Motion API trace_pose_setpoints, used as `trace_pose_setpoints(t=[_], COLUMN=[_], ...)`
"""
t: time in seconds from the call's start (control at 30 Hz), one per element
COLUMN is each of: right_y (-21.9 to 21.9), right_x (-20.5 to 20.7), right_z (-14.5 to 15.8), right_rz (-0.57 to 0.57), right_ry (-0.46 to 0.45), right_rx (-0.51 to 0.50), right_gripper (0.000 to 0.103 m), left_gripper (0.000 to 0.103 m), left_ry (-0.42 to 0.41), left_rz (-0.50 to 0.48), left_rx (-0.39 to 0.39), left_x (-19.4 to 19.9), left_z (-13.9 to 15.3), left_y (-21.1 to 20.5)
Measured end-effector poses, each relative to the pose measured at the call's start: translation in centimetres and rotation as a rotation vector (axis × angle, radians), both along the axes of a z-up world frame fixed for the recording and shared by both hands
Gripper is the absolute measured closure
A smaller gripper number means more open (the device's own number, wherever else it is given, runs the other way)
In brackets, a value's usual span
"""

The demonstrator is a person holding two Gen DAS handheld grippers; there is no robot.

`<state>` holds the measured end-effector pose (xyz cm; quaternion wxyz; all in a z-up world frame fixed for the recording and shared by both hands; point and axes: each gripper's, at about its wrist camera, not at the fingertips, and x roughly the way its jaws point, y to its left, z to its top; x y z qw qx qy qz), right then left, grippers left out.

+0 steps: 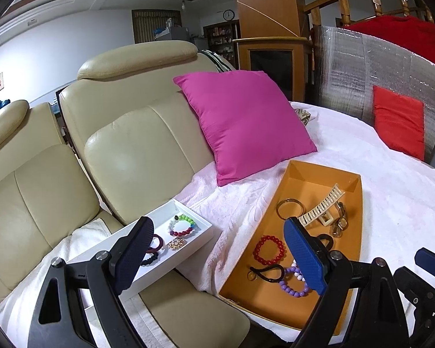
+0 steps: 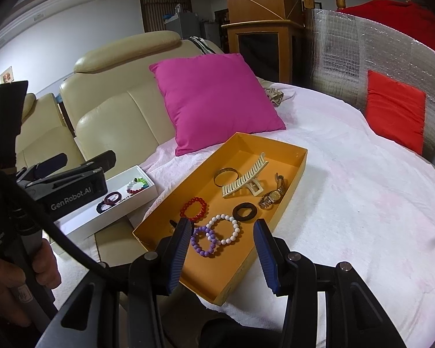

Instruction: Organize jewelry

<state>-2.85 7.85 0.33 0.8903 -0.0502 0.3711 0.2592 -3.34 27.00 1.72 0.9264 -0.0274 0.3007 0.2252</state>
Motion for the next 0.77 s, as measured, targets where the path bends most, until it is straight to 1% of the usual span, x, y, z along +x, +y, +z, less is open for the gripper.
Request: trace_pose_setpoints(t=[0.23, 0.47, 0.7, 0.77], right_y=[0.3, 0.7, -0.7, -1.7], right_x=[0.7, 1.3, 2.1, 2.4], right_z=[-0.5, -1.0, -1.3, -1.2], right_rz=[0.006, 0.03, 0.021, 0.009], right_ry=[0.011, 0.016, 0.026, 0.029], right_rx=[0.003, 0.009, 0.053, 0.072], right_gripper=[0.054, 0.054, 0.054, 0.054], left_gripper=[0.012, 0.012, 0.012, 0.012], left_ry=[0.011, 0.015, 0.007, 0.009], left_rz=[0.007, 0.024, 0.033, 0.018], left_rx=[0.004, 0.027, 0.099, 0.092], left_x=[0.4, 0.4, 0.2, 0.3], left_z=[-0.3, 0.0, 0.8, 1.2], left_y=[0.1, -0.2, -2.1, -2.7])
